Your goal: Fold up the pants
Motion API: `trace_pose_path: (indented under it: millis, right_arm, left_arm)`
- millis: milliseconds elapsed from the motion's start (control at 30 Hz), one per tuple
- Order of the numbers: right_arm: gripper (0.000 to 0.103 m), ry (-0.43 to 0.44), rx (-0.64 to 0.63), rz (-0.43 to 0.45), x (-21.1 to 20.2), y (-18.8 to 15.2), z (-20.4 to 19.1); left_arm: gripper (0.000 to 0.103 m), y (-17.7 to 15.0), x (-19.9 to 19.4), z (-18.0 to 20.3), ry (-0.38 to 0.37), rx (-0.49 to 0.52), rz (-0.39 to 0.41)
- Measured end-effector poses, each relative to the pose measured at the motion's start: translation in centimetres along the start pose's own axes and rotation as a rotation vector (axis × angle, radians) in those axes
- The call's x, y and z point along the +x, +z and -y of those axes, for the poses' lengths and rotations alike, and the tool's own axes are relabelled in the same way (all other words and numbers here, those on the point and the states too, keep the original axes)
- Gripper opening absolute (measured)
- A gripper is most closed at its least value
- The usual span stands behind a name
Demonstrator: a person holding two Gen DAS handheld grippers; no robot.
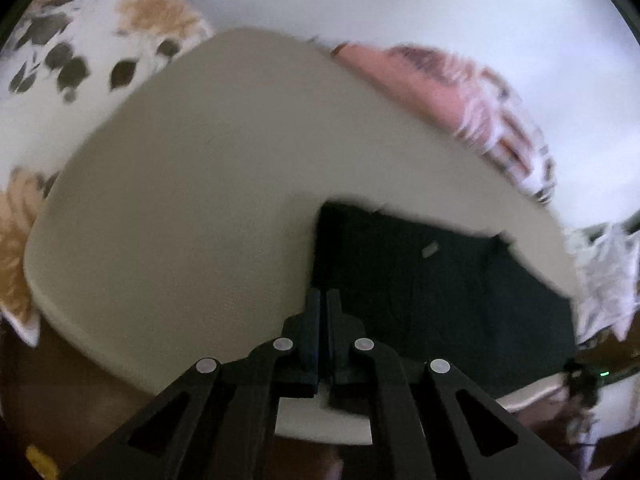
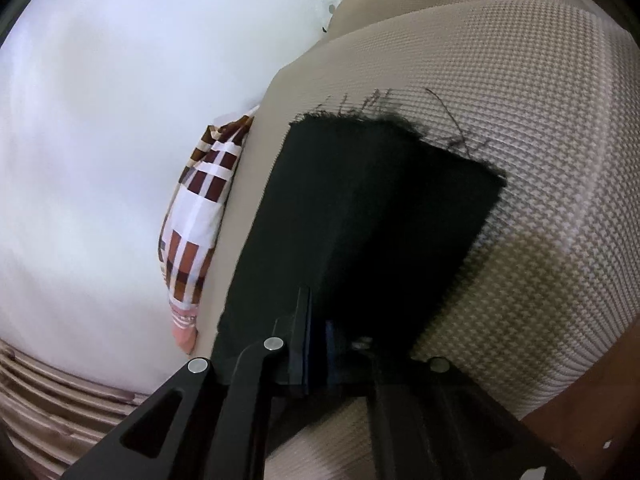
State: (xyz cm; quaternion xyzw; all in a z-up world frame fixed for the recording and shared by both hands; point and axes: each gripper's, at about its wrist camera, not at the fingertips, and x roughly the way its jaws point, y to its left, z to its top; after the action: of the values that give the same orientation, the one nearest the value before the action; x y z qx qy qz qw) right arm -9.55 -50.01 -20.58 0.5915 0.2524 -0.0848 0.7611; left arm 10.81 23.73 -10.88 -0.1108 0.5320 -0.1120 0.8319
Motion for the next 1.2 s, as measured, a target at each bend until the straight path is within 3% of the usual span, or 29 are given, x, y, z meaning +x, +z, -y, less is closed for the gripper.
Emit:
trace_pose_path:
  millis: [167, 200, 267, 400, 533, 567, 700, 933, 1100, 1200]
  right_arm:
    - [0.002, 0.013, 0.006, -0.013, 0.0, 0.1, 0.1]
    - [0.002, 0.015, 0.009, -0.015, 0.1, 0.2, 0.2]
    - [0.002, 0.023, 0.019, -0.016, 0.1, 0.2, 0.3]
    - [0.002, 0.024, 0.023, -0.015, 0.1, 0.2, 0.3]
    - [0.002, 0.020, 0.026, -0.016, 0.1, 0.3, 0.3]
    - [0.002, 0.019, 0.026, -0.016, 0.2, 0.3, 0.2]
    - [0.001, 0.018, 0.024, -0.017, 0.2, 0.3, 0.2]
    - [0.005, 0.026, 0.030, -0.013, 0.3, 0.1, -0.1]
    - [0.003, 0.024, 0.006, -0.023, 0.4, -0.1, -0.2]
    - [0.002, 0.027, 0.009, -0.027, 0.4, -0.1, 0.0]
  left_arm:
    - [0.007, -2.7, -0.7, -0.7, -0.125, -0.081, -0.009]
    - [0.015, -3.4, -0.8, -1.3, -0.144, -0.101, -0.032]
    - [0.042, -4.4, -0.5, -1.6, -0.139, -0.120, -0.088]
    - [0.050, -5.9, 0.8, -1.9, -0.255, -0.204, -0.147]
    - [0.048, -6.2, 2.2, -1.2, -0.298, -0.246, -0.161]
    - [0.031, -6.2, 2.0, -0.7, -0.261, -0.226, -0.132]
    - [0.013, -5.4, 0.5, 1.3, -0.182, -0.158, -0.065]
    - [0.013, -0.4, -2.9, 4.2, -0.145, -0.025, 0.087]
    - [0.013, -3.1, 2.9, 1.5, -0.085, -0.066, -0.058]
    - [0.017, -4.4, 3.1, 0.5, -0.097, -0.093, -0.012]
